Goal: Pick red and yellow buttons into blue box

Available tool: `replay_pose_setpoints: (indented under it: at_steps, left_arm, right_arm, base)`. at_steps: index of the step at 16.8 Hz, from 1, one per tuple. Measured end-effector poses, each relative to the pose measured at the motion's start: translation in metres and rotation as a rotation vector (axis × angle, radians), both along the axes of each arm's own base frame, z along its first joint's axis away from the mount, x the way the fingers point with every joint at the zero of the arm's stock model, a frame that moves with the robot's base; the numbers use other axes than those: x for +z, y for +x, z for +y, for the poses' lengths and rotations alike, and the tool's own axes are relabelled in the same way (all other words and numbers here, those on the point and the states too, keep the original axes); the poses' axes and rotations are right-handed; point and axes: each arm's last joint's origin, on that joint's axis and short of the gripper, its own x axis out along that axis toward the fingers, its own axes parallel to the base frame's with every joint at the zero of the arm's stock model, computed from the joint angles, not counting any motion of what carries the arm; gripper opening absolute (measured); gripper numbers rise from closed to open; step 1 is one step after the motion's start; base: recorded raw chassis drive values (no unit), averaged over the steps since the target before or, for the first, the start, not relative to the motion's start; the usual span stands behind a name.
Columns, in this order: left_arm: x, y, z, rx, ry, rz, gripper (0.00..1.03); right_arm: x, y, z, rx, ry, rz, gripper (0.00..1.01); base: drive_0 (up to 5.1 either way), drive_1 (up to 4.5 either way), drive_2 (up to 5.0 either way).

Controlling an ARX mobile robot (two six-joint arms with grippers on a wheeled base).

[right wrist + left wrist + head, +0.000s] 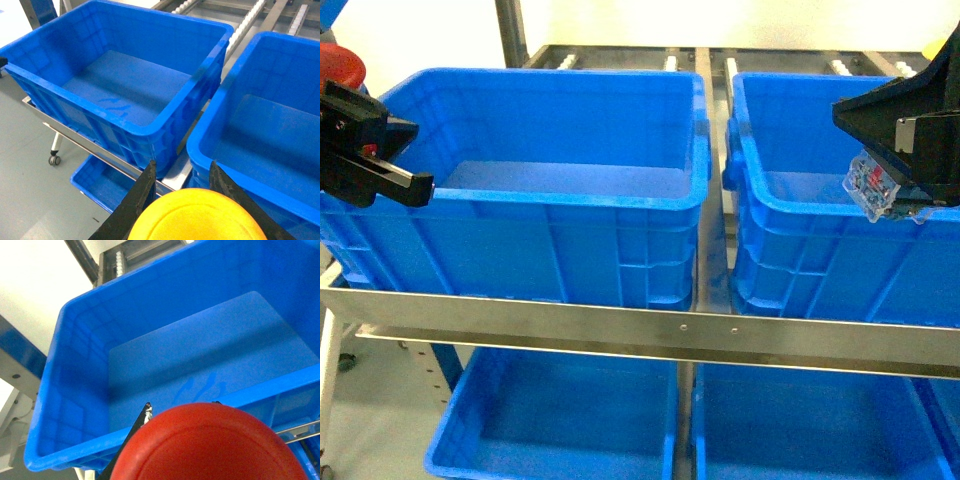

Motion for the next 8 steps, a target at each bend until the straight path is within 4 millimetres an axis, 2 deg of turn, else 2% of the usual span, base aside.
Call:
replay_pose_setpoints:
  at_steps: [8]
  left_arm:
    - [0.0,0.0,0.0,0.0,0.0,0.0,0.25]
  right_arm:
    - [0.0,0.0,0.0,0.0,0.0,0.0,0.29]
  base:
    - [4.3,-2.06,-2.1]
